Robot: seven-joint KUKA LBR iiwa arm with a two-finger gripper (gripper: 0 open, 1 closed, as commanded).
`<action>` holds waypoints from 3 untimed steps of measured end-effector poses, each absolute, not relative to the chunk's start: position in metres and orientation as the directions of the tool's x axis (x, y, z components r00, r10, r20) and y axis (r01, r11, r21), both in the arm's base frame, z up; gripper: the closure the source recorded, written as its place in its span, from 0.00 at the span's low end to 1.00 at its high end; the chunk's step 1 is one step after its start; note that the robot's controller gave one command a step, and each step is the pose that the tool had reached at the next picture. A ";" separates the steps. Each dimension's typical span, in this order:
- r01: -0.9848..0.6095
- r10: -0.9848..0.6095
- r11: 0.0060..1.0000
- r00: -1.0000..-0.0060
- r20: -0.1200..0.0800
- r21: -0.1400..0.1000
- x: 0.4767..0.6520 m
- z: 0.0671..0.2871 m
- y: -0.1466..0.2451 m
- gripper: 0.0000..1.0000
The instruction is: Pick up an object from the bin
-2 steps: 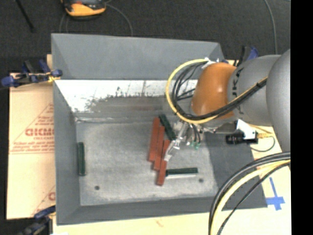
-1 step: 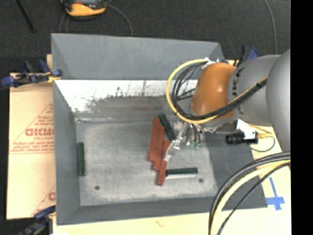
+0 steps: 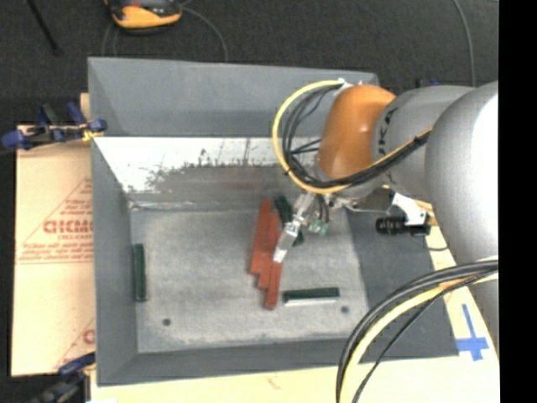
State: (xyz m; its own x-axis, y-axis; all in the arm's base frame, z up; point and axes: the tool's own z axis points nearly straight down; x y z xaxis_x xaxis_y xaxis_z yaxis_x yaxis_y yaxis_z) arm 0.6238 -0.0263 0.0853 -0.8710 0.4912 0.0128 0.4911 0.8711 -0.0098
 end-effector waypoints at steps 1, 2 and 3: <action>0.491 0.491 0.871 -0.871 0.011 -0.009 0.624 0.085 -0.026 1.00; 0.495 0.495 0.869 -0.869 -0.016 0.006 0.621 0.103 -0.024 1.00; 0.510 0.510 0.860 -0.860 -0.008 0.004 0.626 0.104 -0.029 1.00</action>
Offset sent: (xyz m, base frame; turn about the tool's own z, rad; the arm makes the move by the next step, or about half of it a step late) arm 0.0098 -0.0081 0.1865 -0.0446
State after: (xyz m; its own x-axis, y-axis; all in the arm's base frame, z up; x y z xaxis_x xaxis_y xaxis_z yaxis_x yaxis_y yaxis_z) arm 0.6259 -0.0289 0.1039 -0.8598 0.5105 -0.0080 0.5105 0.8599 0.0043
